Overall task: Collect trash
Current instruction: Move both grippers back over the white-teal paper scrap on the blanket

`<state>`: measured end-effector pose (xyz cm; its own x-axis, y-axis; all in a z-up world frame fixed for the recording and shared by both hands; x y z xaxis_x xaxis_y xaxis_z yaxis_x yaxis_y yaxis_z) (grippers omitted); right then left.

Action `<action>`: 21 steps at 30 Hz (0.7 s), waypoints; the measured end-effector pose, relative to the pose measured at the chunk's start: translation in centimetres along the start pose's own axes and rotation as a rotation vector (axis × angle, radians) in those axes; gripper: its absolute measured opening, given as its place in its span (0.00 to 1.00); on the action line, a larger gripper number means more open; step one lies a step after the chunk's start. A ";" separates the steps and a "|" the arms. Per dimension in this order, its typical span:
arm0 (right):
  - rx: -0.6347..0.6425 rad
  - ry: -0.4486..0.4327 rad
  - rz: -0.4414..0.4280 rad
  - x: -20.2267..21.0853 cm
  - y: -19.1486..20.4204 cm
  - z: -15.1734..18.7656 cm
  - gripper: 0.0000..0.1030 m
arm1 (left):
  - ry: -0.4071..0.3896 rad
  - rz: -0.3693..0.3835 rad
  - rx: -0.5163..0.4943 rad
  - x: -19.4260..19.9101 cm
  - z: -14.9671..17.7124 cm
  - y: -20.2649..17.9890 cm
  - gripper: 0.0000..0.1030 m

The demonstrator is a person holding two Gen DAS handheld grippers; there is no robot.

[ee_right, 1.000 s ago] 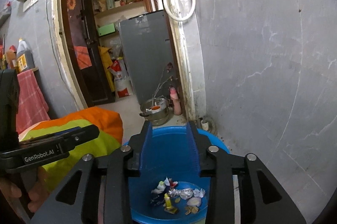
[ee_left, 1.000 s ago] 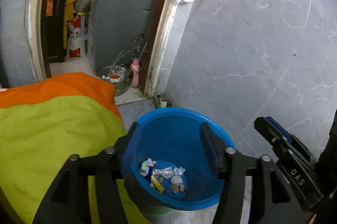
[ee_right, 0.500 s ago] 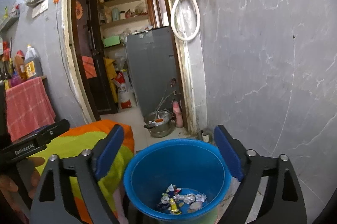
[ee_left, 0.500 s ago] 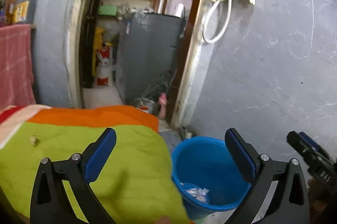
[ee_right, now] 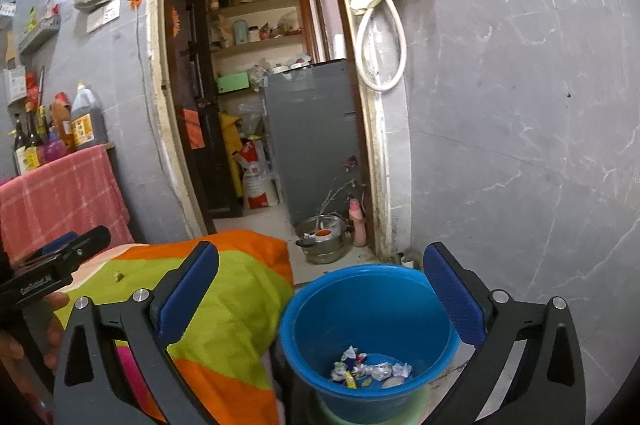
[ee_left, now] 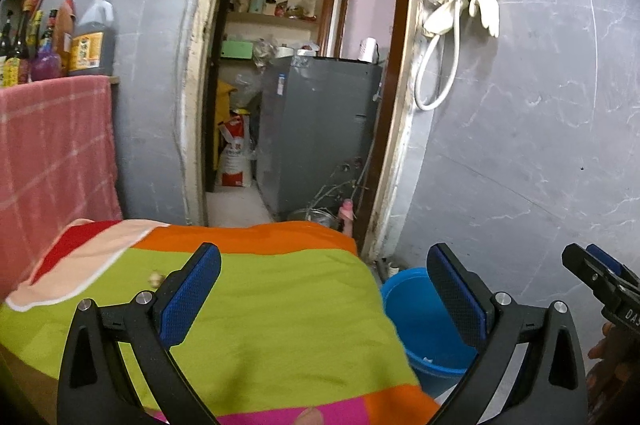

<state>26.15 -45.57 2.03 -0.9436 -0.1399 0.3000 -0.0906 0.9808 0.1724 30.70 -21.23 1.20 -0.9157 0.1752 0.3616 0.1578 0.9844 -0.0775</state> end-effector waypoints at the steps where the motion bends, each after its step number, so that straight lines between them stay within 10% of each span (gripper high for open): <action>1: 0.004 0.001 -0.006 0.1 0.6 0.0 1.00 | -0.004 -0.006 -0.001 0.4 0.0 0.4 0.98; 21: 0.075 0.011 -0.125 0.4 12.0 1.9 1.00 | -0.002 -0.170 0.063 6.7 2.3 11.9 0.98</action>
<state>24.04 -33.58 2.41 -0.9200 -0.2623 0.2912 -0.2307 0.9631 0.1385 25.60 -8.36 0.61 -0.9278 0.0059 0.3729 -0.0232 0.9970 -0.0736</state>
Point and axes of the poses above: each gripper's, at about its wrist camera, not at the fingertips, and x roughly against the way its jaws point, y to its left, z to its underside, the point moved 8 cm from there along -x, roughly the way its jaws point, and after that the axes turned 9 degrees about -z, right-handed, at the moved point
